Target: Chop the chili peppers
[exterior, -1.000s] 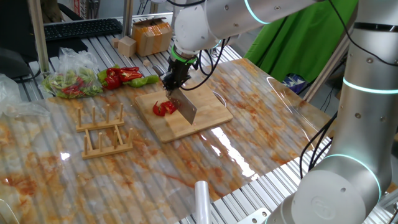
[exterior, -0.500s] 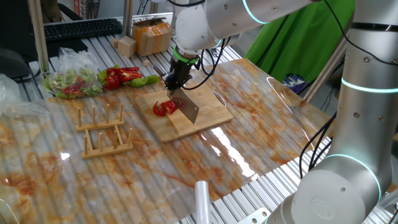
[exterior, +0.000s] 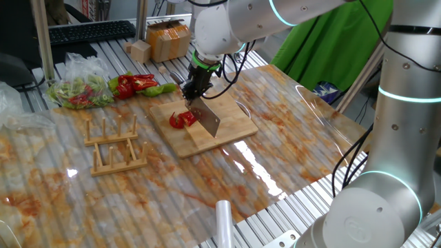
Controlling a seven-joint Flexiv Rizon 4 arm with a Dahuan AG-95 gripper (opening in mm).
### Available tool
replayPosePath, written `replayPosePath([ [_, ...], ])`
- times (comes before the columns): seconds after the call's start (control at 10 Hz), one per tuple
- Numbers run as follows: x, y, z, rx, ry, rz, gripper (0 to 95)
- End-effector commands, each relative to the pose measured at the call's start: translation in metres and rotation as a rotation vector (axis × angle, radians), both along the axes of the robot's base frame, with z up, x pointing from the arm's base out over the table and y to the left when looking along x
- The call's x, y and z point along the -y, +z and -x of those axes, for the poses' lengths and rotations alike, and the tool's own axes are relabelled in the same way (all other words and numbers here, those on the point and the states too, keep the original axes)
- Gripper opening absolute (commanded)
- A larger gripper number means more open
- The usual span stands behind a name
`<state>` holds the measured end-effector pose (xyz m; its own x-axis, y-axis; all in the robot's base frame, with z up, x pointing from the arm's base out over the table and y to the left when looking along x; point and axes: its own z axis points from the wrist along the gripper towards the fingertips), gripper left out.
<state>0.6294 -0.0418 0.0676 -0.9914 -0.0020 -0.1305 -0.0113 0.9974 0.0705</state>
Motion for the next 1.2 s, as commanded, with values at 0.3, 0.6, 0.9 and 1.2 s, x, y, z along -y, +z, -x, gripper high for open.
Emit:
replayPosePath([
  [0.3,-0.006,-0.043,-0.003,0.033,0.006,-0.005,0.0],
  [0.6,-0.007,-0.048,-0.004,0.034,-0.012,-0.006,0.0],
  [0.9,-0.009,-0.043,-0.003,0.031,-0.029,-0.031,0.0],
  [1.2,-0.004,-0.028,0.001,0.010,-0.016,-0.016,0.0],
])
